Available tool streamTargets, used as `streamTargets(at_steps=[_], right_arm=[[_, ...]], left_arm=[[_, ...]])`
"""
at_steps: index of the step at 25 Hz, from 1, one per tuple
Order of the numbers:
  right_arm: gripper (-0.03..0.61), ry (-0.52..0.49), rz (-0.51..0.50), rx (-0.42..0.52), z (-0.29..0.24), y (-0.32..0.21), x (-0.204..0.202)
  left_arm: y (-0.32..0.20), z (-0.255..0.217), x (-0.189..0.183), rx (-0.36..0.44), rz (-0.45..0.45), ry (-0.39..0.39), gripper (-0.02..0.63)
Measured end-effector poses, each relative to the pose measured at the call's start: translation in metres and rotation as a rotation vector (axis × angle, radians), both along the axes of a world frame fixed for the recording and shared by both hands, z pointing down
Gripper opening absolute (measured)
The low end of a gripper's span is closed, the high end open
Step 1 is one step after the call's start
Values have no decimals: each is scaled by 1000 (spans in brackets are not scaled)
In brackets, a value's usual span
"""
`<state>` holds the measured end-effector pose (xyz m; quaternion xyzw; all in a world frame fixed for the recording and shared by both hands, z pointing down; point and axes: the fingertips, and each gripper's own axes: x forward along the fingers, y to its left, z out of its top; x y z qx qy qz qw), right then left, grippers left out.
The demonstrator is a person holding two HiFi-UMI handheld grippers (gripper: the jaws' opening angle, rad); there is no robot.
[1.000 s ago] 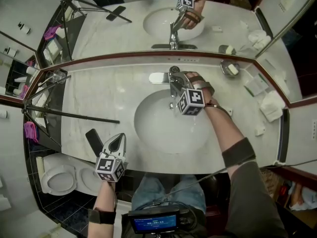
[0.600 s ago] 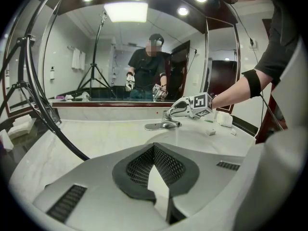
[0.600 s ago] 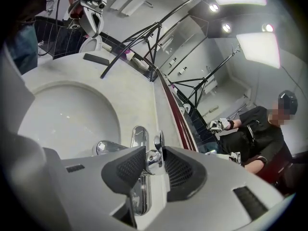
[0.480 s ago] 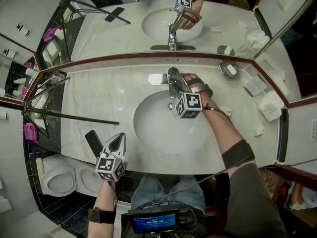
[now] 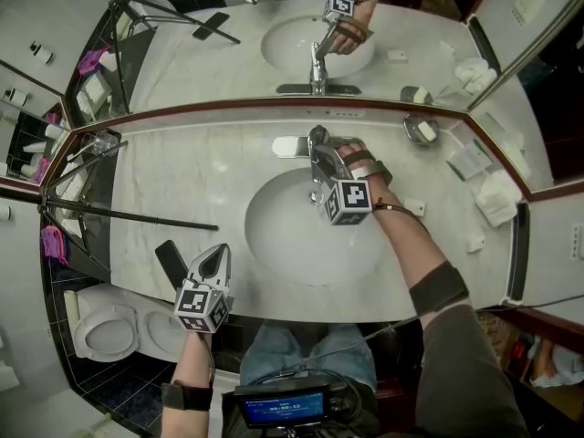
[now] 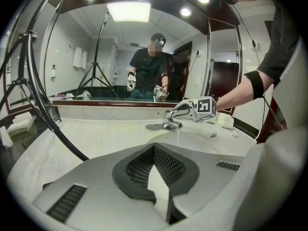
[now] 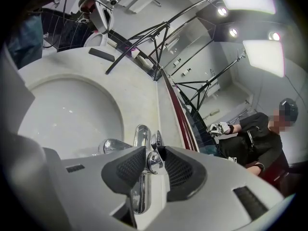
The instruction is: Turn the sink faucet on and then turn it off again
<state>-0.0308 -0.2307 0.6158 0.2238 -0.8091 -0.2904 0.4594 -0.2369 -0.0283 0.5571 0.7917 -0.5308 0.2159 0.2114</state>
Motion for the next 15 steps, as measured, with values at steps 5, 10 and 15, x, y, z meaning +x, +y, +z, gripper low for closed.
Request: streamTargets(at_steps=[5, 10, 15], right_arm=[[121, 31, -33, -6, 11, 14, -3], [120, 35, -34, 7, 11, 14, -2], [120, 33, -19, 7, 12, 13, -1]], left_arm=[[0, 2, 4, -5, 16, 10, 0], [-2, 1, 4, 0, 23, 10, 0], [-1, -1, 1, 9, 1, 8, 0]])
